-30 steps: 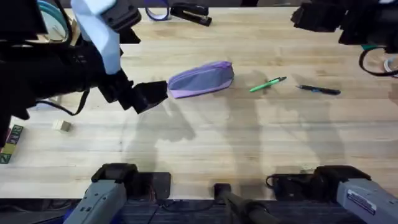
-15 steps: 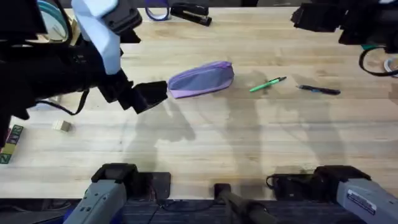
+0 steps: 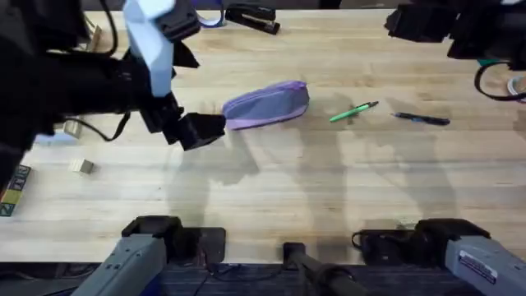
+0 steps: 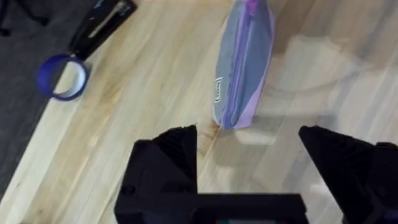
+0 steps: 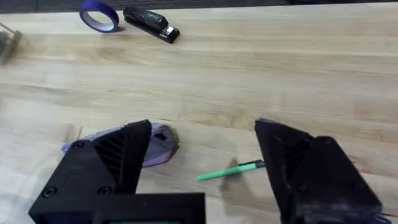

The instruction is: Unzip the bag, pick up the pens from the table one at a time and place them inside, then zip the bag closed.

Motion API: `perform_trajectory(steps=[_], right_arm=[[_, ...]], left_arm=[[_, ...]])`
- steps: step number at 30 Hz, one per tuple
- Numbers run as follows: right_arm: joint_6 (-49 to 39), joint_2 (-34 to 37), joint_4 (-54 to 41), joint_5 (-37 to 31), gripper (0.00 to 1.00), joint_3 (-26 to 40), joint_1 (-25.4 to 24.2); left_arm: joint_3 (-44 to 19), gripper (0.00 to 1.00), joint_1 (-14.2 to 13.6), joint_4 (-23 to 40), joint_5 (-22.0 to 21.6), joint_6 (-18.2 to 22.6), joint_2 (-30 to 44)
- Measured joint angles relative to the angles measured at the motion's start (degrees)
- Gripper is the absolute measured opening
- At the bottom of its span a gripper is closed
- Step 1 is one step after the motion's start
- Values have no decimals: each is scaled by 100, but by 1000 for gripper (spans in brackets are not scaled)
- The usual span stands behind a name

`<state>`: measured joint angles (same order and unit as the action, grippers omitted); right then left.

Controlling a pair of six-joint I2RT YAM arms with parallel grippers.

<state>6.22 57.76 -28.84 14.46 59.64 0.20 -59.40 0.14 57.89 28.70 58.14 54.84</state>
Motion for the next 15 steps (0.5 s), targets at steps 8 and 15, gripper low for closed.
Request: perform_trajectory(steps=[8, 15], right_arm=[[0, 2, 0, 0, 996, 0, 1], [0, 2, 0, 0, 995, 0, 1]], left_arm=[[-2, 994, 0, -2, 176, 475, 688], [-2, 995, 0, -4, 176, 731, 1428]])
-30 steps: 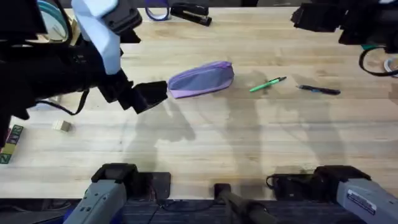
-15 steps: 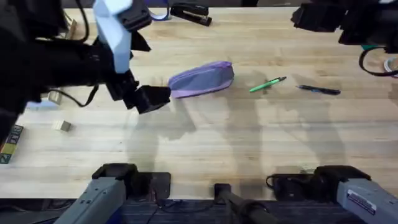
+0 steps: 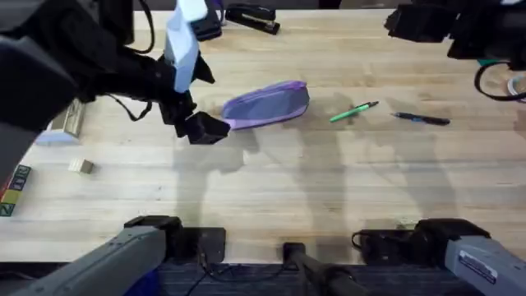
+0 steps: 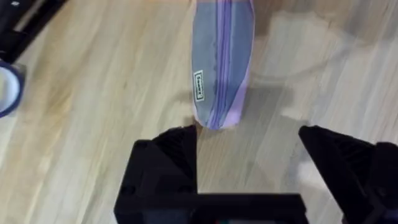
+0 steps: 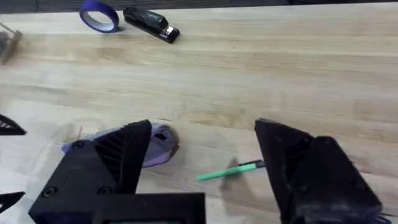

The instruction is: Unzip the bag, pick up the pens from the table one at a time and place them inside, then zip the bag closed.

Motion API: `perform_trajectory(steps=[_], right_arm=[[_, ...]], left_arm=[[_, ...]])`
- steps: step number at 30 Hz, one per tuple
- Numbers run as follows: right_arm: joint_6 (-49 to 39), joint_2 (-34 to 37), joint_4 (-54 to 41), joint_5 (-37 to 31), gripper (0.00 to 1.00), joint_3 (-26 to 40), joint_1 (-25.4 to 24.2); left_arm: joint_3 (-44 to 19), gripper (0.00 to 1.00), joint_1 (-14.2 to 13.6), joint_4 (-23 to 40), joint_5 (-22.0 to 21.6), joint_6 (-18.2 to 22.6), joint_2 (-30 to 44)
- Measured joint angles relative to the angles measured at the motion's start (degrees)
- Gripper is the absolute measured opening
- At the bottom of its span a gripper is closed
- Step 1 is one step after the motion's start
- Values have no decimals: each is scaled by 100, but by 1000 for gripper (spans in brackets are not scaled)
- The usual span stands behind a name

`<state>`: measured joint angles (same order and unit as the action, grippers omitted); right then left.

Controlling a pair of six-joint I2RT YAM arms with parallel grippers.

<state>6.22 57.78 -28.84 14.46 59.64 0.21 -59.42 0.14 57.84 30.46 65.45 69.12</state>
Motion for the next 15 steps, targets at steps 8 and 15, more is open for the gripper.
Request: perform_trajectory(steps=[8, 15], right_arm=[[0, 0, 0, 0, 996, 0, 0], [0, 0, 0, 0, 996, 0, 0]], left_arm=[[0, 995, 0, -593, 2, 208, 969], [0, 996, 0, -812, 125, 216, 1661]])
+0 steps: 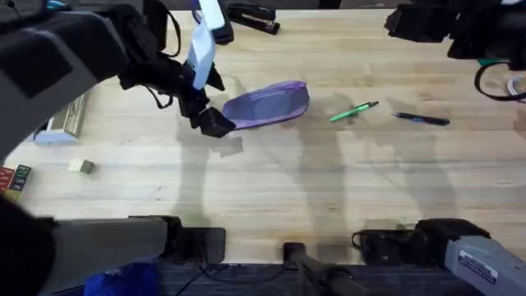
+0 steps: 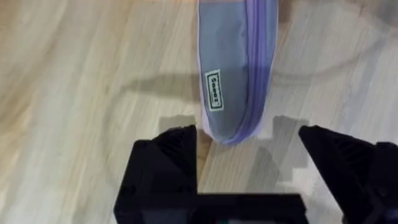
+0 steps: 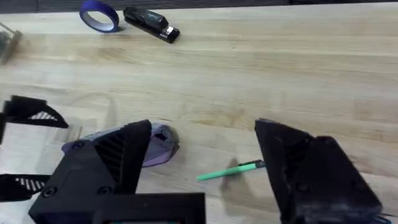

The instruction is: Unzip the bag, pick up the pens from the table one at a time and place them inside, then zip the bag closed.

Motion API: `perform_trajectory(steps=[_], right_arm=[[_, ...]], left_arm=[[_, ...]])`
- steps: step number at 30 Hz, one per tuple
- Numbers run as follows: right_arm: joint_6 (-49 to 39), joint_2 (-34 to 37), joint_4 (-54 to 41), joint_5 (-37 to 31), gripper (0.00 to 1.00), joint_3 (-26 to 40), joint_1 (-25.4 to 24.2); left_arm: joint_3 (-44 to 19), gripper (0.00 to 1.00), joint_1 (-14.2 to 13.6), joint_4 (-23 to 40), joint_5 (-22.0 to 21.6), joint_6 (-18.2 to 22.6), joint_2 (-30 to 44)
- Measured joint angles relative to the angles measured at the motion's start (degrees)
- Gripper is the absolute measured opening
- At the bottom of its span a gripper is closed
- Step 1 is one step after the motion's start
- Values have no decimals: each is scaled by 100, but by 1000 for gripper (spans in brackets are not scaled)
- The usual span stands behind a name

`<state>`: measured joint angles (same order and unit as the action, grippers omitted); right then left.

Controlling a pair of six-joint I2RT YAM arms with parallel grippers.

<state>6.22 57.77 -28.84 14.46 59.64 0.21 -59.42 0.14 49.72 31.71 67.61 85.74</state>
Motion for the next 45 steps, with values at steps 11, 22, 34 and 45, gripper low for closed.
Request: perform_trajectory(steps=[11, 22, 34, 45], right_arm=[[0, 0, 0, 0, 996, 0, -1], [0, -1, 0, 0, 996, 0, 0], [0, 0, 0, 0, 996, 0, 0], [106, 0, 0, 0, 996, 0, 0]], left_arm=[[0, 996, 0, -350, 546, 15, 431], [0, 518, 0, -395, 756, 37, 430], [0, 45, -2, -432, 771, 56, 432], [0, 40, -2, -436, 771, 57, 432]])
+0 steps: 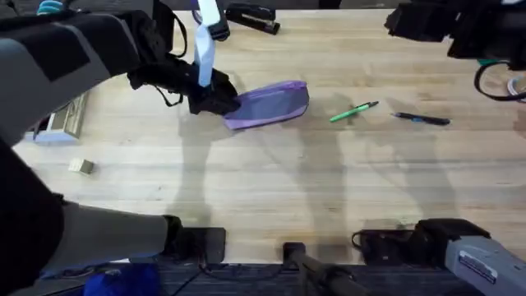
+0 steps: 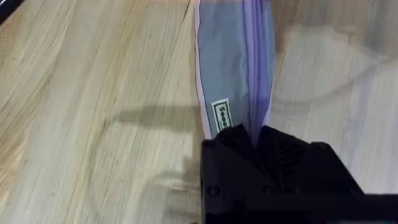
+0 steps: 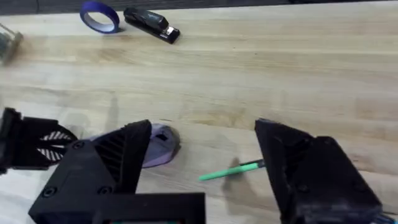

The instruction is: Unzip the bag, pick up the pens from the table one at a time and place them inside, then zip the bag closed.

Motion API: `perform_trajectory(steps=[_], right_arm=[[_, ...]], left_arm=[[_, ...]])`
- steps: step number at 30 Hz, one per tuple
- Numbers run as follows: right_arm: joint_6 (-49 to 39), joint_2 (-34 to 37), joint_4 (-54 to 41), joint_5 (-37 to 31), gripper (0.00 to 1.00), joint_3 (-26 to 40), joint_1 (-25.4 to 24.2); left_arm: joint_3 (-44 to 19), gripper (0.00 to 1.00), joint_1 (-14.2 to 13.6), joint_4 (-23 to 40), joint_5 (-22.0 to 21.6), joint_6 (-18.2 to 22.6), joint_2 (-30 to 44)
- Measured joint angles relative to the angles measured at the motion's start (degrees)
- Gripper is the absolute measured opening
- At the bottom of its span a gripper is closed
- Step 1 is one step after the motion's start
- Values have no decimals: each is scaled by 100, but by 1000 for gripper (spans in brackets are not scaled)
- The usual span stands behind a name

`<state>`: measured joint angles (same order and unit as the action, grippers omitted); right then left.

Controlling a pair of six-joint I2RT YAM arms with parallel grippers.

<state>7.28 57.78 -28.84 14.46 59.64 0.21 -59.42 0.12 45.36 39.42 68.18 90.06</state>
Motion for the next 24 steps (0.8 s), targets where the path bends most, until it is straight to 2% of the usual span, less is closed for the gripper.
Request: perform_trajectory(steps=[5, 15, 20, 24], right_arm=[[772, -1, 0, 2, 995, 0, -1], [3392, 0, -251, 22, 996, 2, -1], [4003, 0, -745, 132, 996, 2, 2], [4199, 52, -1133, 512, 996, 2, 7]], left_arm=[[0, 41, 0, -1, 0, 0, 0], [0, 41, 1, -20, 0, -1, 0], [0, 41, 0, -22, 0, 0, 0], [0, 41, 1, -22, -1, 0, 0]])
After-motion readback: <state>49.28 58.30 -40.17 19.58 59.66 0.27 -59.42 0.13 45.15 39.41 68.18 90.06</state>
